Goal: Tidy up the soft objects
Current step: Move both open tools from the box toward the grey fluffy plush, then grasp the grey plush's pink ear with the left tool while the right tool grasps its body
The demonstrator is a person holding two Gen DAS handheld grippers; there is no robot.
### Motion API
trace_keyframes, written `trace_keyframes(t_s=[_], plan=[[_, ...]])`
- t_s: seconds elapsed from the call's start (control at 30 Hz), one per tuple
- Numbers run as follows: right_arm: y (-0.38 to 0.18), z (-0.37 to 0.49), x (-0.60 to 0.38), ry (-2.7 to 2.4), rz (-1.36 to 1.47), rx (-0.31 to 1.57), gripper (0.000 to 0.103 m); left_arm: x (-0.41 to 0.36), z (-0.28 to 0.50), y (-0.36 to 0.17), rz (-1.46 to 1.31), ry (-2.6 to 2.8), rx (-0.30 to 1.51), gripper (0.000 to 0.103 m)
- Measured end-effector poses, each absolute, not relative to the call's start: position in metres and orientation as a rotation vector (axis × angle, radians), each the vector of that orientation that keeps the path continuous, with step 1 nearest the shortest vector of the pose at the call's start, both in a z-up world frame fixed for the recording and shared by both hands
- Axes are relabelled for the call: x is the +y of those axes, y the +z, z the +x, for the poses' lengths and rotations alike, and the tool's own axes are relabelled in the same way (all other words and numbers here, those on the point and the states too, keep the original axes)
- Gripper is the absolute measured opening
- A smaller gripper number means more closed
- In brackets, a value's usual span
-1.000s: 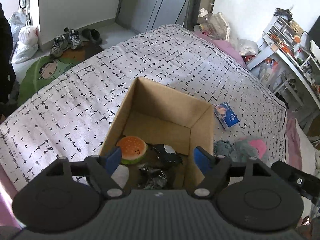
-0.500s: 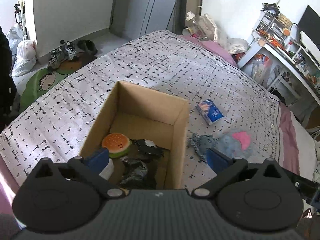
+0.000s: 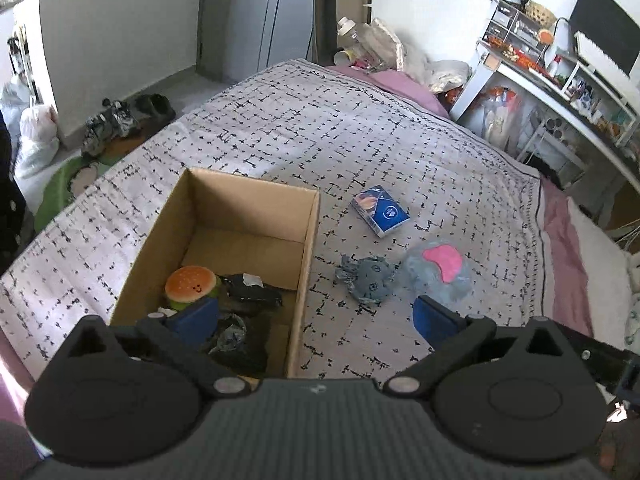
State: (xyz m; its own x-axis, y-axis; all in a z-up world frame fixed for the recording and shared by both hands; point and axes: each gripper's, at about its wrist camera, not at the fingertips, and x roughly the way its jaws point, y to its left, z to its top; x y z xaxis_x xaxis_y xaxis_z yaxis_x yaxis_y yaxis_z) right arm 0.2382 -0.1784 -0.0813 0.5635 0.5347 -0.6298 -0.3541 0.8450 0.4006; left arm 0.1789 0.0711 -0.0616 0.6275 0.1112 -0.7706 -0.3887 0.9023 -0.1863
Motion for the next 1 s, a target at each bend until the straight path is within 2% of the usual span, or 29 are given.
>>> trace_keyframes(t_s=[0.53, 1.0], plan=[[-0.113, 0.272, -0.223, 0.471, 0.382, 0.865, 0.103, 0.03, 0.22, -0.069, -0.28, 0.289, 0.925, 0.102], [-0.144, 0.305, -0.246, 0.442, 0.511, 0.887, 0.102, -0.011, 0.267, -0.073, -0.187, 0.299, 0.92, 0.102]])
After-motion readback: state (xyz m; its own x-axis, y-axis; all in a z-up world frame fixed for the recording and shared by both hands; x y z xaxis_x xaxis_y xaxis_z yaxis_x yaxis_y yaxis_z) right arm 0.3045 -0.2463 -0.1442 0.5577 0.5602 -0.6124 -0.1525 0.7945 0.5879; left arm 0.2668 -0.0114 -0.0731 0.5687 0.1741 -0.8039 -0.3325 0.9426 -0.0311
